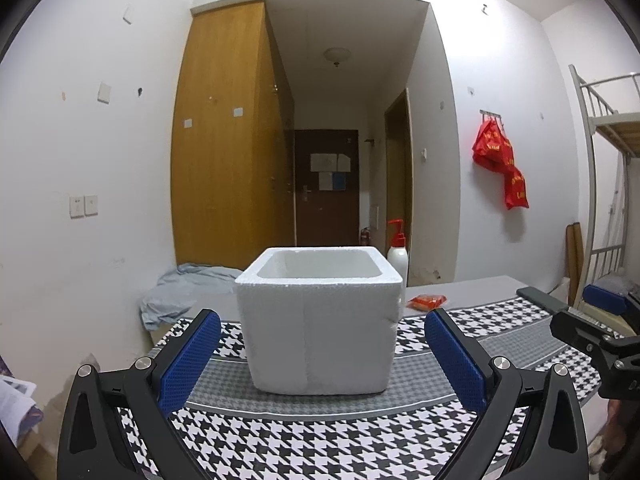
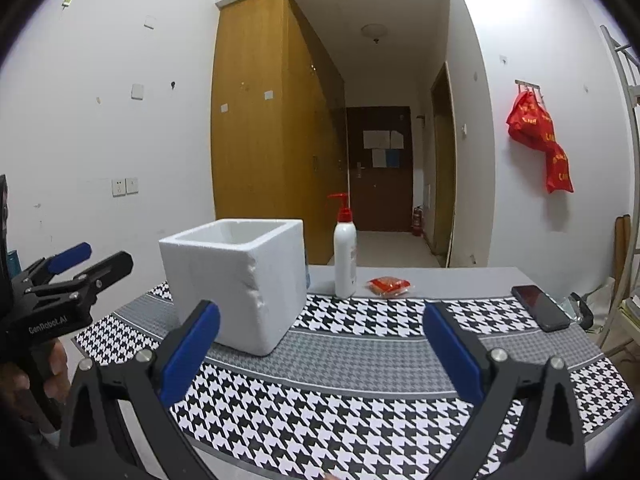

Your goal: Organize soft objects

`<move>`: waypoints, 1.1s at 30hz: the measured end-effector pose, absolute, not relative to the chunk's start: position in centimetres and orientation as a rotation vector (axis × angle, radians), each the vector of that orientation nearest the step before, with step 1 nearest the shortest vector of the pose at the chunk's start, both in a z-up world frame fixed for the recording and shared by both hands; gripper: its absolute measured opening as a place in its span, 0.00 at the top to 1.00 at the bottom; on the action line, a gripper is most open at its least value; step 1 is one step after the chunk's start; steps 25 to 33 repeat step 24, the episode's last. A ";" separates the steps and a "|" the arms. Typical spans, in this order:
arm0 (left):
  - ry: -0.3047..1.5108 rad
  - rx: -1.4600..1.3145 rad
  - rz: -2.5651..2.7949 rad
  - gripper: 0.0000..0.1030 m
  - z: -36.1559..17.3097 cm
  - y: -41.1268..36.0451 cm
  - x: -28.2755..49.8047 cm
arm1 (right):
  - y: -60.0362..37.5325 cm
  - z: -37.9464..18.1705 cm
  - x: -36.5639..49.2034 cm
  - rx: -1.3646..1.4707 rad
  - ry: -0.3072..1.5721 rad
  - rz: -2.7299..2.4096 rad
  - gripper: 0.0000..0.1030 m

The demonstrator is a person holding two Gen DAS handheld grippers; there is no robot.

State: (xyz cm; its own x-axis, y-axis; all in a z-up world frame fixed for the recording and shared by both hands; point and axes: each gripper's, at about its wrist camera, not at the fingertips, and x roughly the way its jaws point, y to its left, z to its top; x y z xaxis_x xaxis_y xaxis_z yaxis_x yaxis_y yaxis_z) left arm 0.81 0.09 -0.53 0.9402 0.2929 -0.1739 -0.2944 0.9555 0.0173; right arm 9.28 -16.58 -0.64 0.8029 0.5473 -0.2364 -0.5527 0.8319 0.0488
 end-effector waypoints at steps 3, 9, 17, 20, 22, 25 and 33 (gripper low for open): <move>0.191 -0.012 0.285 0.01 -0.7 0.1 0.9 | -16.5 -0.7 9.3 -0.020 0.251 0.590 0.00; 0.192 -0.009 0.284 0.01 -0.7 0.1 0.8 | -16.6 -0.3 9.1 -0.022 0.244 0.593 0.00; 0.202 -0.001 0.280 0.01 -0.7 -0.1 1.1 | -16.4 -0.3 9.1 -0.031 0.241 0.606 0.00; 0.202 0.000 0.279 0.01 -0.7 -0.1 1.1 | -16.4 -0.3 9.2 -0.031 0.244 0.604 0.00; 0.203 0.000 0.273 0.01 -0.8 -0.2 1.1 | -16.4 -0.4 9.2 -0.032 0.247 0.599 0.00; 0.204 -0.004 0.268 0.01 -0.8 -0.2 1.1 | -16.4 -0.4 9.3 -0.031 0.252 0.601 0.00; 0.204 -0.004 0.268 0.01 -0.8 -0.2 1.1 | -16.4 -0.4 9.3 -0.031 0.252 0.601 0.00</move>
